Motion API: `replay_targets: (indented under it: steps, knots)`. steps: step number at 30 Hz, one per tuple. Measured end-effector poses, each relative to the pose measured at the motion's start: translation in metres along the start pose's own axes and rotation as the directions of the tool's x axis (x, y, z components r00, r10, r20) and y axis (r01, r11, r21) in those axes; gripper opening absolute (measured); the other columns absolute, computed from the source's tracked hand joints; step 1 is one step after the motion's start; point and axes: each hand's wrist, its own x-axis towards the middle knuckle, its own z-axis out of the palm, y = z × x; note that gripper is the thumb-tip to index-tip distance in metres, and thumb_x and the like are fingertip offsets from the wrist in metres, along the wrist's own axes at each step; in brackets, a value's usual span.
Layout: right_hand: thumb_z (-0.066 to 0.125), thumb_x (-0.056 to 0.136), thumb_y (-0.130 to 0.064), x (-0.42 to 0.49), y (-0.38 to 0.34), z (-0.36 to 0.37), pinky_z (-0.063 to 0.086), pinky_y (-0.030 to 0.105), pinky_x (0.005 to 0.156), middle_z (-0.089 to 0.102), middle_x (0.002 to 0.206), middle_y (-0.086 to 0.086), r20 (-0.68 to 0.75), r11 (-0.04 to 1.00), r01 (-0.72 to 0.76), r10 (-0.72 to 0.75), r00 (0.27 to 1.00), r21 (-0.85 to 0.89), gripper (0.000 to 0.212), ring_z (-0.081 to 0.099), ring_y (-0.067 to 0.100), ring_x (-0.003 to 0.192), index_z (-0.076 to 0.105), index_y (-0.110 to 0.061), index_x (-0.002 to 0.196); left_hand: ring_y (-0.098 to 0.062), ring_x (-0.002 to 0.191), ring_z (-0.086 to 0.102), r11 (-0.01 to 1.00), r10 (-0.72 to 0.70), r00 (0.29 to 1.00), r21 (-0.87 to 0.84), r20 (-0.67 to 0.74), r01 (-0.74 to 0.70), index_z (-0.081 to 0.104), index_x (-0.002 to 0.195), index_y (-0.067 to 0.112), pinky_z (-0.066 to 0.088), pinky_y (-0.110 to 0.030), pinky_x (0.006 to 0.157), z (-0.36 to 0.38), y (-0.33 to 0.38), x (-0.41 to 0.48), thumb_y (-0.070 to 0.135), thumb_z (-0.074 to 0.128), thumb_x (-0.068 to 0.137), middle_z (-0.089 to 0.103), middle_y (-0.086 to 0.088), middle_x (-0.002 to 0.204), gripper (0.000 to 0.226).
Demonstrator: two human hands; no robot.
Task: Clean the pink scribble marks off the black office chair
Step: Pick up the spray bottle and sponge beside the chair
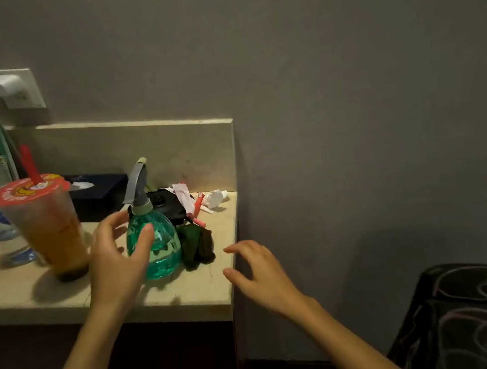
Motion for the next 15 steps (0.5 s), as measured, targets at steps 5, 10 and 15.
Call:
replay_targets:
  steps: [5, 10, 15]
  knots:
    - [0.059, 0.090, -0.030, 0.046, -0.012, 0.015, 0.040, 0.035, 0.102, 0.048, 0.132, 0.000, -0.045, 0.999, -0.027, 0.028, 0.999, 0.028, 0.043, 0.043, 0.017, 0.122, 0.050, -0.020, 0.131, -0.010, 0.110, 0.044, 0.999, -0.018, 1.000, -0.026, 0.024, 0.019, 0.039, 0.136, 0.015, 0.040, -0.029, 0.091, 0.017, 0.009, 0.028, 0.026, 0.064, 0.088, 0.050, -0.003, 0.130, 0.055]
    - [0.057, 0.088, -0.029, 0.075, -0.021, 0.036, 0.035, 0.037, 0.102, 0.040, 0.136, 0.004, 0.007, 0.999, -0.034, 0.034, 0.999, -0.015, 0.050, 0.036, 0.023, 0.124, 0.042, -0.024, 0.136, -0.021, 0.104, 0.054, 1.000, 0.003, 0.994, -0.008, 0.110, -0.002, 0.050, 0.126, 0.015, 0.049, -0.038, 0.088, 0.020, 0.006, 0.058, 0.027, 0.067, 0.085, 0.057, -0.008, 0.114, 0.046]
    - [0.055, 0.085, -0.021, 0.090, -0.027, 0.052, 0.033, 0.041, 0.105, 0.035, 0.141, 0.004, 0.015, 0.994, -0.103, 0.104, 0.994, -0.039, 0.055, 0.030, 0.027, 0.126, 0.039, -0.027, 0.137, -0.030, 0.092, 0.057, 1.000, -0.005, 0.985, 0.016, 0.175, 0.002, 0.057, 0.102, 0.007, 0.048, -0.041, 0.078, 0.026, 0.007, 0.075, 0.024, 0.069, 0.084, 0.059, -0.017, 0.097, 0.027]
